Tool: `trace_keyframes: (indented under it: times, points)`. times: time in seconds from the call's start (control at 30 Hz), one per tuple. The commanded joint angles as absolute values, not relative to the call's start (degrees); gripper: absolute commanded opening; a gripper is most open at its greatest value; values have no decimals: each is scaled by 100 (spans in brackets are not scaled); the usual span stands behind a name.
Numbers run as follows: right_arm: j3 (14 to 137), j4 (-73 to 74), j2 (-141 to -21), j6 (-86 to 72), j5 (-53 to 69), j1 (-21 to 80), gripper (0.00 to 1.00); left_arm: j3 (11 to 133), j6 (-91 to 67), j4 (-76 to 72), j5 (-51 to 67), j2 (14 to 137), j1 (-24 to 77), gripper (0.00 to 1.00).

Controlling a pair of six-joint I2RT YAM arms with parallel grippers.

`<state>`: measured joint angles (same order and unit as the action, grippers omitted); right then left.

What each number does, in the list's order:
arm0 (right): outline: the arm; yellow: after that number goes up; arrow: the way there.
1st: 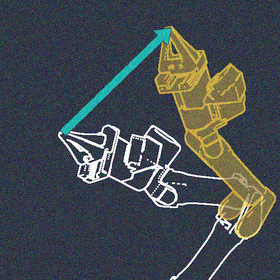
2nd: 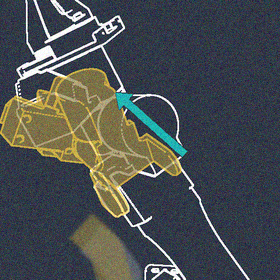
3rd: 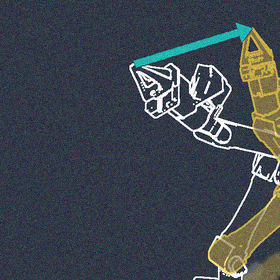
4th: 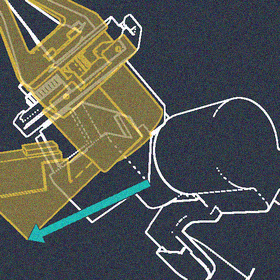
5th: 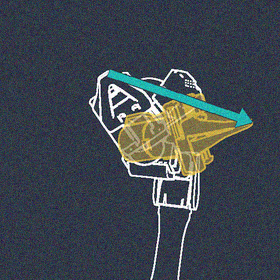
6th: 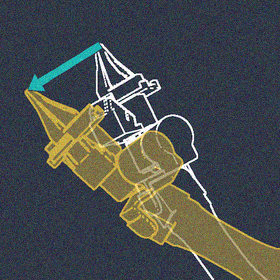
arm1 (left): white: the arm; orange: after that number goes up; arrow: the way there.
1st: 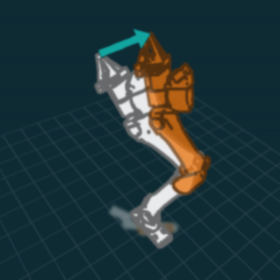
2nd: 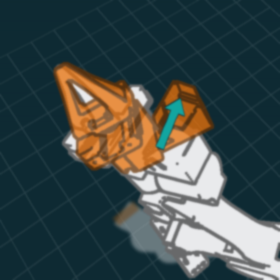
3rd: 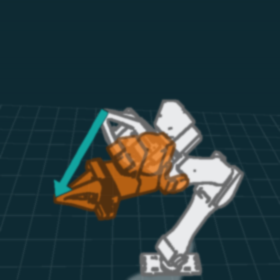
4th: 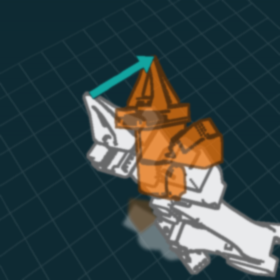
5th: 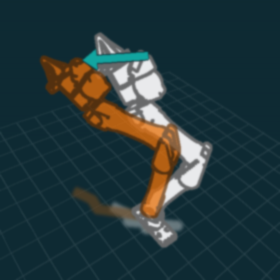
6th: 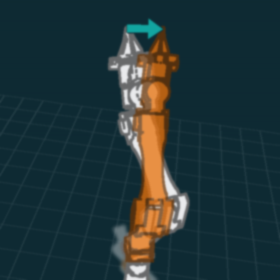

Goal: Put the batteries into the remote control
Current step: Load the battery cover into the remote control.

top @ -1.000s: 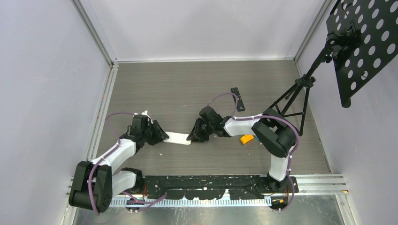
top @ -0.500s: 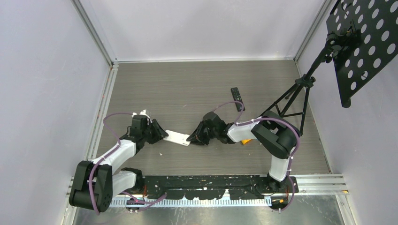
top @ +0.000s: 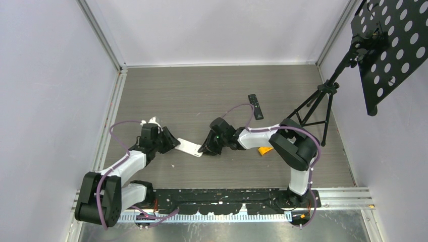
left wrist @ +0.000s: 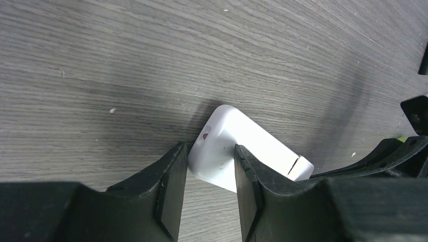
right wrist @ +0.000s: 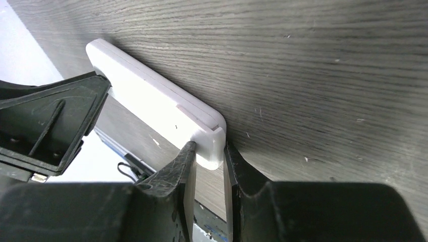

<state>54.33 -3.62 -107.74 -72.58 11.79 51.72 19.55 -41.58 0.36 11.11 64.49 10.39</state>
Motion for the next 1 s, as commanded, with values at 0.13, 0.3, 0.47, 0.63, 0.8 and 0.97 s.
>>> trace_keyframes:
  times: [0.13, 0.3, 0.47, 0.63, 0.8, 0.97]
  points:
    - [5573, 427, -11517, -6930, -238, 5511, 33, 2135, -4240, 832, 1832, 6472, 1240, 55]
    - [5376, 388, -11269, -6832, -358, 5511, 46, 2579, -3951, 1411, 1239, 6185, 1241, 70]
    - [5323, 191, -11014, -6619, -236, 5487, 57, 2671, -3751, 1507, 1187, 6255, 1231, 76]
    - [5372, 414, -10861, -6426, -269, 5379, 61, 2675, -3674, 1647, 1137, 6341, 1230, 77]
    - [5316, 649, -10736, -6331, -487, 5279, 66, 2726, -3585, 1896, 924, 6253, 1236, 80]
    - [5306, 644, -10599, -6158, -646, 5260, 69, 2762, -3547, 2101, 844, 6088, 1231, 85]
